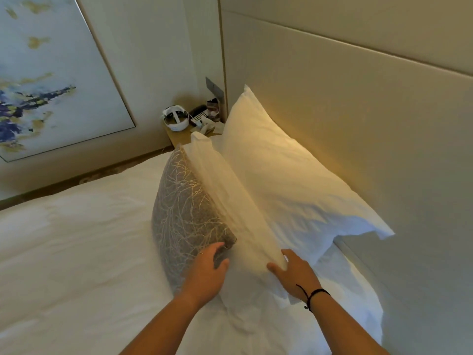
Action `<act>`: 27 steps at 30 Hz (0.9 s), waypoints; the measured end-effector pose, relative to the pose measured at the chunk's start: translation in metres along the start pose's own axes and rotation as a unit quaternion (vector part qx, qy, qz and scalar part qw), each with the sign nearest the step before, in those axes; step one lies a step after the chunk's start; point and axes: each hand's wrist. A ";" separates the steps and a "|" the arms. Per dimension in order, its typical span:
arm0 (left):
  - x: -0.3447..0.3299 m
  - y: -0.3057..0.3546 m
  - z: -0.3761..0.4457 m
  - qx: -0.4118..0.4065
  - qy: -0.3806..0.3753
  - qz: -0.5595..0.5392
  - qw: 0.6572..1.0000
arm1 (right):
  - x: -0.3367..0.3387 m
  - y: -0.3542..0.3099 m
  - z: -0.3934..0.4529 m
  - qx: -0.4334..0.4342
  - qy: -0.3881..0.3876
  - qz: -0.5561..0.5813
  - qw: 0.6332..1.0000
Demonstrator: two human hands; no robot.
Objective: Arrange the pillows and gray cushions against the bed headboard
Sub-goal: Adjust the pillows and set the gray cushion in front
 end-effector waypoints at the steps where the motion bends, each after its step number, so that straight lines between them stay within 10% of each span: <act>1: -0.002 -0.001 0.003 -0.004 -0.002 0.004 1.000 | 0.001 0.003 -0.003 0.004 0.004 -0.002 1.000; 15: -0.010 0.016 0.053 -0.099 0.023 0.001 0.995 | 0.060 -0.008 -0.032 0.034 -0.008 -0.257 0.966; 27: -0.034 0.055 0.148 -0.116 0.008 0.052 0.992 | 0.176 -0.041 0.058 0.068 0.123 -0.154 0.978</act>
Point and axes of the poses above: each hand's wrist, its own z-axis towards the middle knuckle, its own x-axis out of the back of the hand, y = z × x, and after that the axes turned 15 degrees about -x, right-handed
